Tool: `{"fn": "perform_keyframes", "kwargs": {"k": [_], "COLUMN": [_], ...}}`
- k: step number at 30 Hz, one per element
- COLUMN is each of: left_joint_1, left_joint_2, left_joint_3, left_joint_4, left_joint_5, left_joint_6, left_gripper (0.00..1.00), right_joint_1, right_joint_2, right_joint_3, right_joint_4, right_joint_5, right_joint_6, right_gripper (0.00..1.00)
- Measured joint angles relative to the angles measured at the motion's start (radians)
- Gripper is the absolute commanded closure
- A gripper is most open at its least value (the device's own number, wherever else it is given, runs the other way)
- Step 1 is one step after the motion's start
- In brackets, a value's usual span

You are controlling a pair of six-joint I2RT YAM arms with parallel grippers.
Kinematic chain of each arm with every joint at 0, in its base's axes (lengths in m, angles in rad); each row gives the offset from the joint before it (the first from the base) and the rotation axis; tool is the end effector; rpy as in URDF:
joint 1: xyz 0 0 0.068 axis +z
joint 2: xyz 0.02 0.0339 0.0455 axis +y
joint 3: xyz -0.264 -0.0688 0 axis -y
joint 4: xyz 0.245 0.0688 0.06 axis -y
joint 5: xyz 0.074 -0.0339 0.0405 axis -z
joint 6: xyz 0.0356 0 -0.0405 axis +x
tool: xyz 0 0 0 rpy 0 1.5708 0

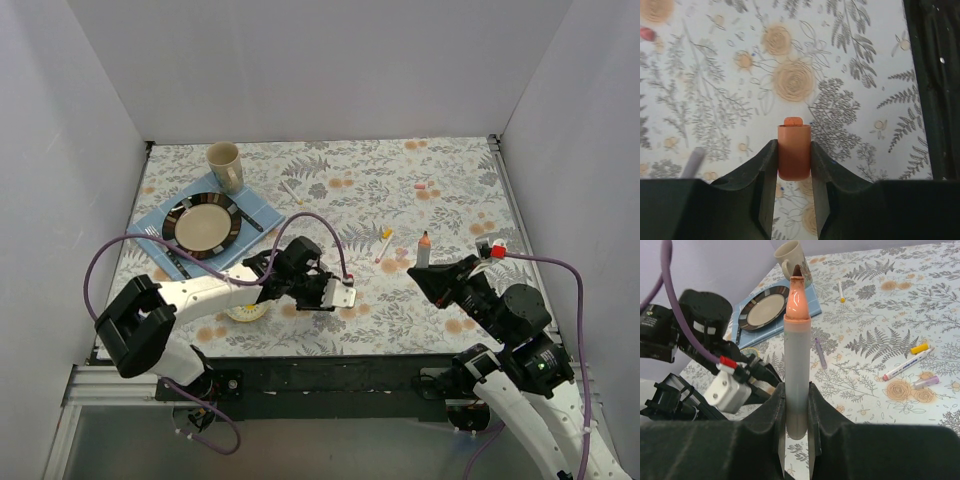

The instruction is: Insert the pens into the pen caps

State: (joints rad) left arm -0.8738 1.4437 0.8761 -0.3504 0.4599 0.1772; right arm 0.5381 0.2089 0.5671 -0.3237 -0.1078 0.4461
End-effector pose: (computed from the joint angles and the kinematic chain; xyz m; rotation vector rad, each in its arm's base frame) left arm 0.1738 -0.2323 0.2101 1.4546 2.1055 -0.8561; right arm 0.0663 0.0440 0.3141 -0.1627 1.5926 0.8577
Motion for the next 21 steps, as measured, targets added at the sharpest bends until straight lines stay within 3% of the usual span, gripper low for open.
{"fn": "perform_keyframes", "kwargs": {"k": [3,9,14,20,21], "left_joint_1": [-0.023,-0.026,-0.036,-0.045,-0.045], "left_joint_2": [0.007,0.045,0.099,0.104,0.101], "left_joint_3": [-0.078,-0.093,-0.098,-0.098,-0.098], "left_joint_4": [0.015,0.077,0.108,0.141,0.151], "left_joint_5": [-0.009,-0.024,-0.047,-0.111,-0.127], "left_joint_6": [0.013,0.027,0.027,0.01,0.002], "left_gripper": [1.0,0.93,0.69,0.56,0.42], "right_joint_1": [0.0,0.0,0.0,0.0,0.0], "right_joint_2": [-0.003,-0.006,-0.006,-0.007,-0.007], "right_joint_3": [0.0,0.019,0.043,0.047,0.048], "right_joint_4": [-0.013,-0.043,-0.045,-0.049,-0.054], "right_joint_5": [0.001,0.001,0.001,0.002,0.002], "right_joint_6": [0.008,0.023,0.029,0.038,0.04], "right_gripper": [0.99,0.99,0.99,0.99,0.99]}}
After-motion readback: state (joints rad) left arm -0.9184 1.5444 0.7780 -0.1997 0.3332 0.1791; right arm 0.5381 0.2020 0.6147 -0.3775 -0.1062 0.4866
